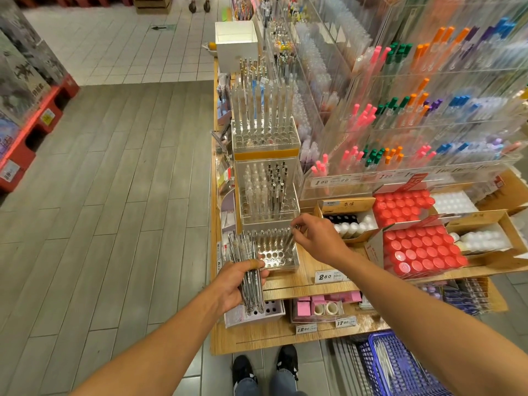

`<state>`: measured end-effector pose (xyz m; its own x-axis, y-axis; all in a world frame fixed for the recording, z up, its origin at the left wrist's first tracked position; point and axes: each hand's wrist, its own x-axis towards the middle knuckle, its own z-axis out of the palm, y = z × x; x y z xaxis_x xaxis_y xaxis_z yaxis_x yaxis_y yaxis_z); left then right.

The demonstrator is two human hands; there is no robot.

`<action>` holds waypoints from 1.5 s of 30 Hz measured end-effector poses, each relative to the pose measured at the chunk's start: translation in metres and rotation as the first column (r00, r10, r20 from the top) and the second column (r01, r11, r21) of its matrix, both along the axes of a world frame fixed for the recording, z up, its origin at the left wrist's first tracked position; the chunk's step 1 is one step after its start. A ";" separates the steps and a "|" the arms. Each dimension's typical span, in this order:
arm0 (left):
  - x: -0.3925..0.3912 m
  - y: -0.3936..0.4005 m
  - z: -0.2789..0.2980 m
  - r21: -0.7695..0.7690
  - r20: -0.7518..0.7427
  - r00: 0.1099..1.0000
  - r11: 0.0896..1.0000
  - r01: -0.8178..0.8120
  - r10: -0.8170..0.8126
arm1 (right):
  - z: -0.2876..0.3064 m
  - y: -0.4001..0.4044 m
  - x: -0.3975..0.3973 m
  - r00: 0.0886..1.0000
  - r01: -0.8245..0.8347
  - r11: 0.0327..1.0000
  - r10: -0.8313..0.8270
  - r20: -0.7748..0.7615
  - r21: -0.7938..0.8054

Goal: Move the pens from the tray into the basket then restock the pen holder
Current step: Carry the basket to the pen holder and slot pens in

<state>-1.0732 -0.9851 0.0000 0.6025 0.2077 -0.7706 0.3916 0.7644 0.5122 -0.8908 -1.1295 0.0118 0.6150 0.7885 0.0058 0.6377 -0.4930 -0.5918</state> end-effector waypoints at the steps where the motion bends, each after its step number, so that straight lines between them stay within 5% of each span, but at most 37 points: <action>1: 0.000 0.000 -0.001 -0.005 0.000 1.000 1.000 -0.007 0.007 | 0.000 0.001 0.000 1.000 -0.007 1.000 0.007 0.007 -0.004; 27: 0.007 -0.003 0.001 -0.011 -0.018 1.000 1.000 0.015 -0.015 | -0.014 0.016 -0.001 0.949 -0.184 0.957 0.232 0.212 -0.222; 32: 0.005 -0.004 0.004 -0.023 0.005 1.000 1.000 0.010 -0.010 | -0.006 0.021 -0.008 0.906 -0.150 0.968 0.217 0.364 -0.203; 34: 0.005 -0.004 0.006 -0.006 0.015 1.000 1.000 0.021 -0.021 | 0.002 0.025 -0.018 0.992 -0.076 0.994 0.084 0.095 -0.082; 37: 0.006 -0.006 0.010 0.035 0.041 0.999 0.999 0.035 -0.037 | 0.014 0.035 -0.033 0.908 -0.020 0.997 -0.012 -0.418 -0.073; 45: 0.006 -0.007 0.013 0.044 0.050 0.997 0.997 0.065 -0.067 | 0.022 0.033 -0.035 0.647 0.133 0.991 -0.106 -0.755 -0.025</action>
